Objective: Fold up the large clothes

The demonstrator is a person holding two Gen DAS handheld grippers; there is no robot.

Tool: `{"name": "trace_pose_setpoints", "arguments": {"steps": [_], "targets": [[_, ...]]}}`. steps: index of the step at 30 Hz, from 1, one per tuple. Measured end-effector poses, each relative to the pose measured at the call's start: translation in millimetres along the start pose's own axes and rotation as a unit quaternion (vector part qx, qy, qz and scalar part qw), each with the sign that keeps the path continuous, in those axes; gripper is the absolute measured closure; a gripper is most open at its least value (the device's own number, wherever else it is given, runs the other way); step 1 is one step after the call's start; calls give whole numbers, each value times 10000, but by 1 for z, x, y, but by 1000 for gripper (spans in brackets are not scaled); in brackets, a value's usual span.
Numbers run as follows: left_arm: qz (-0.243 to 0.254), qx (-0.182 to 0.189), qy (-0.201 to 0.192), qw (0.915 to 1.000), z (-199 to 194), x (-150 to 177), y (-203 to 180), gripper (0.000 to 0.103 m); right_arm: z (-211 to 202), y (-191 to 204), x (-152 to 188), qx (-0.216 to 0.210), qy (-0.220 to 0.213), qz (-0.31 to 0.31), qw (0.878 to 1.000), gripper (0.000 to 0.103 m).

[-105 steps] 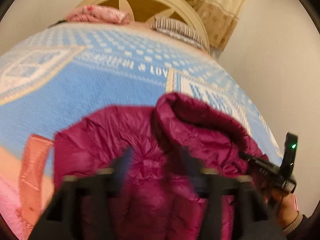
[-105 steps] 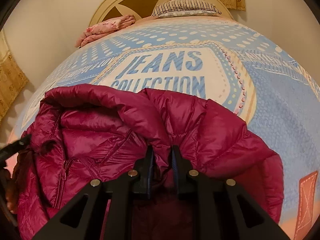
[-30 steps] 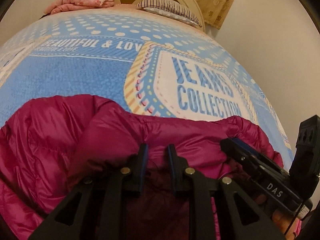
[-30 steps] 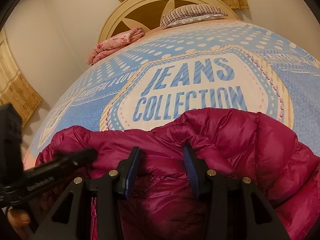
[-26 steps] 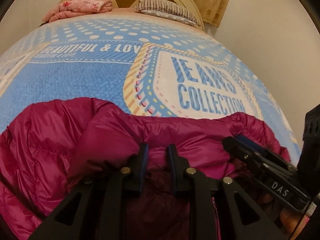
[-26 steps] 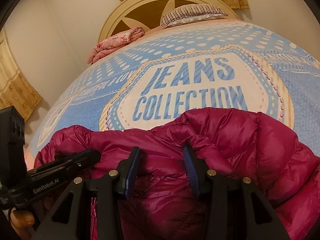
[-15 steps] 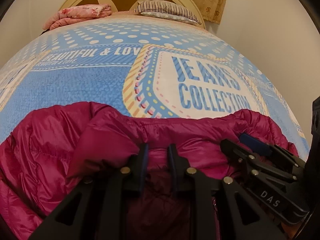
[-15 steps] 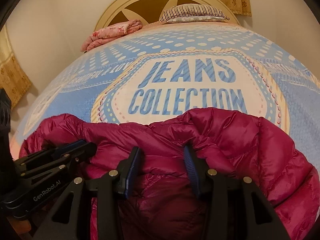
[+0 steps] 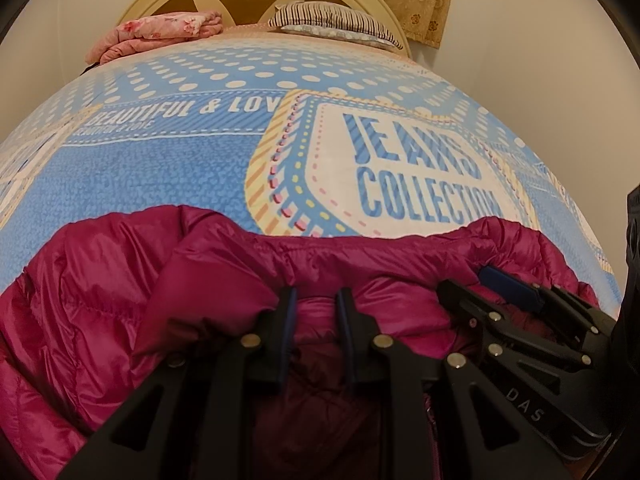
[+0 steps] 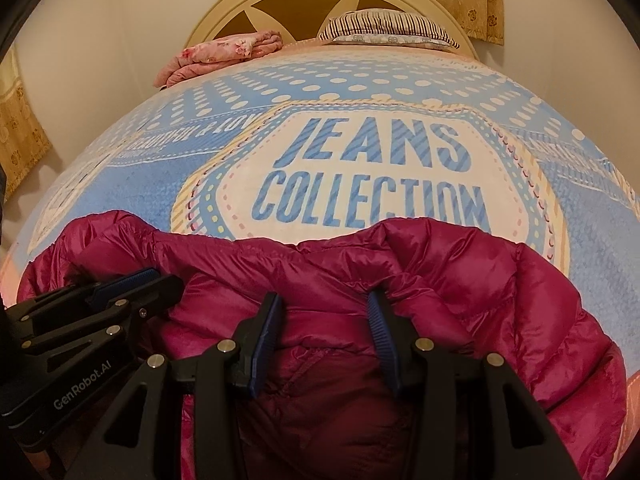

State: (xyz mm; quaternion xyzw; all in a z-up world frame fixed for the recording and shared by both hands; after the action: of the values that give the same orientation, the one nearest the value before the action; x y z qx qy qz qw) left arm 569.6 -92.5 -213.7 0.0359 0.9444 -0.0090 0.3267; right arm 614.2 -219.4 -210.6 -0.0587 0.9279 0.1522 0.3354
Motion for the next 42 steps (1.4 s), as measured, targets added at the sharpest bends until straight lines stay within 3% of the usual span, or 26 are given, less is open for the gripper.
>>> {"name": "trace_pose_setpoints", "arguments": {"steps": [22,25,27,28,30,33,36,42], "targets": [[155,-41,54,9999,1,-3,-3,78,2,2,0,53,78,-36,9999,55],[173,108,97,9997,-20,-10,7,78,0,7,-6,29,341,-378,9987,55],[-19,445,-204,9988,-54,-14,23,74,-14,6,-7,-145,466,-550,9973,50],[-16,542,-411,9977,-76,-13,32,68,-31,3,-8,-207,310,-487,9981,45],[83,332,-789,9963,-116,-1,50,30,-72,-4,-8,-395,-86,-347,9986,27],[98,219,-1244,9919,-173,39,82,8,-137,-24,19,-566,-279,-89,9980,26],[244,90,-1278,9915,-207,93,112,8,-185,-41,69,-815,-126,297,9961,26],[163,39,-848,9963,-241,201,171,8,-276,-50,189,-822,70,551,9951,26]]}}
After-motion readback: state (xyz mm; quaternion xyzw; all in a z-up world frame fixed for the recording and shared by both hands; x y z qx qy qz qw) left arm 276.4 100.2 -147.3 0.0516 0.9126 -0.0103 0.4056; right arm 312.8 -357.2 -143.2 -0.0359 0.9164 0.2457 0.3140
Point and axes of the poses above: each gripper's, at about its wrist camera, not at the fingertips, and z roughly the way its jaws point, y to its left, x to its underside, the point moved 4 cm from there along z, roughly the way its jaws point, and after that the axes turned 12 degrees about -x, right-handed, at the moved point
